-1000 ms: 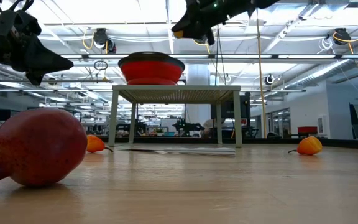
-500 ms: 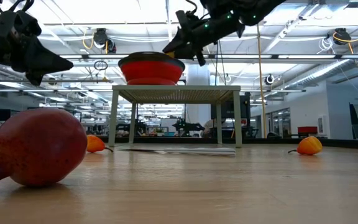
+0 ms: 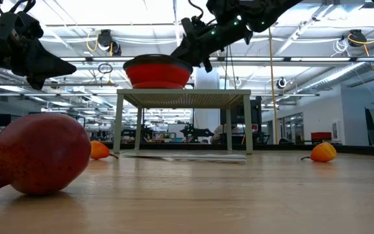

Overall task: Pick & Place Fruit
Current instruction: Put the peach into the red strainer bowl

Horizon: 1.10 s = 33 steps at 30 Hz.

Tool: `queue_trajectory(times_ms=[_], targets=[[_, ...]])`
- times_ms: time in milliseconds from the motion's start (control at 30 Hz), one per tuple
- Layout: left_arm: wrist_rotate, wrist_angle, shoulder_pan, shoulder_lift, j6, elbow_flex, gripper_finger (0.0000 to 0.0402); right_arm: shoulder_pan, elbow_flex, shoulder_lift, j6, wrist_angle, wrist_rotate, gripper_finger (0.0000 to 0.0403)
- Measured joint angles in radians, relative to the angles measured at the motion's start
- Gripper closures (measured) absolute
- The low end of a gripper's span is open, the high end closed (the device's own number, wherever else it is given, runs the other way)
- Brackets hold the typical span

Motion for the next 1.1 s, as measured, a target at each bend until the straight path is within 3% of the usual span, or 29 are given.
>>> queue_trajectory(times_ms=[467, 900, 1100], targets=[[-0.025, -0.001, 0.000, 0.000, 0.000, 0.000, 0.0380, 0.000, 0.001, 0.011, -0.003, 0.058, 0.000, 0.0284], [-0.025, -0.001, 0.000, 0.000, 0.018, 0.000, 0.0380, 0.000, 0.001, 0.011, -0.003, 0.054, -0.001, 0.0228], [-0.025, -0.001, 0.000, 0.000, 0.018, 0.000, 0.0380, 0.002, 0.001, -0.012, -0.007, 0.041, -0.001, 0.0241]])
